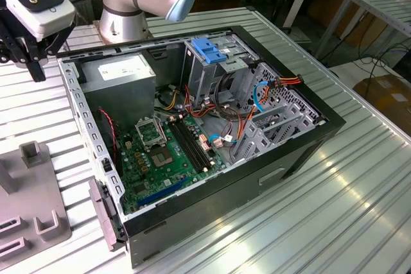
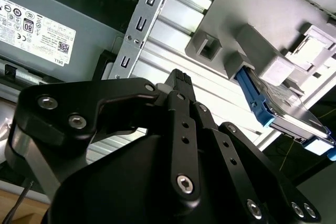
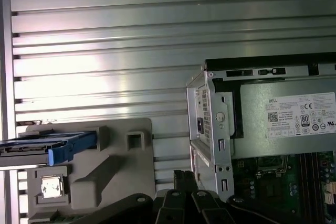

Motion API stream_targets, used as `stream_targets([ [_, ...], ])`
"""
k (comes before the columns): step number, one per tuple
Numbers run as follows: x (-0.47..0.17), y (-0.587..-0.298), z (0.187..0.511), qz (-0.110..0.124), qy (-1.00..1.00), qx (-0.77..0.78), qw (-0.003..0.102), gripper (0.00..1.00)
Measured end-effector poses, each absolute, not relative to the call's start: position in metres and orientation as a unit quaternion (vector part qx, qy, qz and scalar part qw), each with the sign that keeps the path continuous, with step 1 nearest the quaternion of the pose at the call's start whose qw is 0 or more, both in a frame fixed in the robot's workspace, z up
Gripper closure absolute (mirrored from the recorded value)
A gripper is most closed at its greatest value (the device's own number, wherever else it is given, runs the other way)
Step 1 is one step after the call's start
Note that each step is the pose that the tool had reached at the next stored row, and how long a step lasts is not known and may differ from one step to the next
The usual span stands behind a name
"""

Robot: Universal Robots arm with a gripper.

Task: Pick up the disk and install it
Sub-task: 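Reach for the disk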

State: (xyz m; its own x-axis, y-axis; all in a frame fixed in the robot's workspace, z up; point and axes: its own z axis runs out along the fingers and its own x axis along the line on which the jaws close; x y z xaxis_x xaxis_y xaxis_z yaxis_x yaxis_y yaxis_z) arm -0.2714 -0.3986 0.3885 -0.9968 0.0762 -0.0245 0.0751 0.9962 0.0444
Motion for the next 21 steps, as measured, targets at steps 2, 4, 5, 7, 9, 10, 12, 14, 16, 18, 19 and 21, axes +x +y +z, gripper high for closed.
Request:
stream_targets([
  [2, -0.274, -0.398, 0.388, 0.022, 0.999, 0.038, 0.013, 0.90],
  [4, -0.277, -0.397, 0.388, 0.022, 0.999, 0.038, 0.013, 0.90],
  [5, -0.278, -0.397, 0.388, 0.022, 0.999, 0.038, 0.013, 0.90],
  [7, -0.280, -0.396, 0.388, 0.022, 0.999, 0.038, 0.013, 0.90],
  [9, -0.283, -0.396, 0.388, 0.022, 0.999, 0.038, 0.013, 0.90],
  [10, -0.285, -0.396, 0.388, 0.022, 0.999, 0.038, 0.013, 0.90],
  [12, -0.288, -0.396, 0.388, 0.022, 0.999, 0.038, 0.013, 0.90],
  [14, -0.291, -0.396, 0.388, 0.022, 0.999, 0.038, 0.013, 0.90],
  [16, -0.297, -0.396, 0.388, 0.022, 0.999, 0.038, 0.013, 0.90],
  [18, -0.301, -0.396, 0.388, 0.022, 0.999, 0.038, 0.013, 0.90],
  [19, -0.303, -0.396, 0.388, 0.022, 0.999, 0.038, 0.013, 0.90],
  [21, -0.308, -0.396, 0.388, 0.022, 0.999, 0.038, 0.013, 0.90],
])
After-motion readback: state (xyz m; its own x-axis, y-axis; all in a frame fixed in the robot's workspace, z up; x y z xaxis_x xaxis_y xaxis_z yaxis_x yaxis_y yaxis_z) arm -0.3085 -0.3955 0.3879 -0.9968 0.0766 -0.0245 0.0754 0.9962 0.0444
